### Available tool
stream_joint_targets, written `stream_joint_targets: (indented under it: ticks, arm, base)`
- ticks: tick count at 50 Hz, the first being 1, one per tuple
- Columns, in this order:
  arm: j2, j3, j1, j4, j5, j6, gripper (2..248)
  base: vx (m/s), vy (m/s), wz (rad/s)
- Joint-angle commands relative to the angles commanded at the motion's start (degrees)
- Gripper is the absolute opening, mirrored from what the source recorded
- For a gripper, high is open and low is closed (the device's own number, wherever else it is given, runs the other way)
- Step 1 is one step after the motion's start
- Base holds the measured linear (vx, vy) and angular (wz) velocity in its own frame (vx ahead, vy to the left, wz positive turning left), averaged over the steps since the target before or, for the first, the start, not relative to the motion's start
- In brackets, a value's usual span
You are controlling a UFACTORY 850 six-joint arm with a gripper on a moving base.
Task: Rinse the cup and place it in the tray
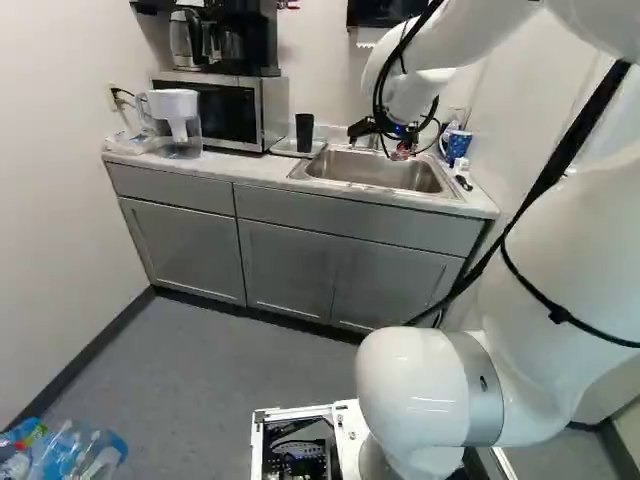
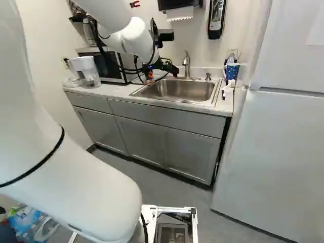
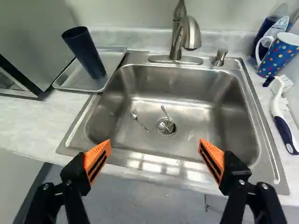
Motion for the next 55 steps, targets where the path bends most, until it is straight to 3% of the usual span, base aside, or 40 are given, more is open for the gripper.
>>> stream_joint_targets:
  ticks: [55]
  arm:
    - [0.00, 0.00, 0.00, 0.00, 0.00, 0.00, 247]
  base:
    - [-0.130, 0.108, -0.004]
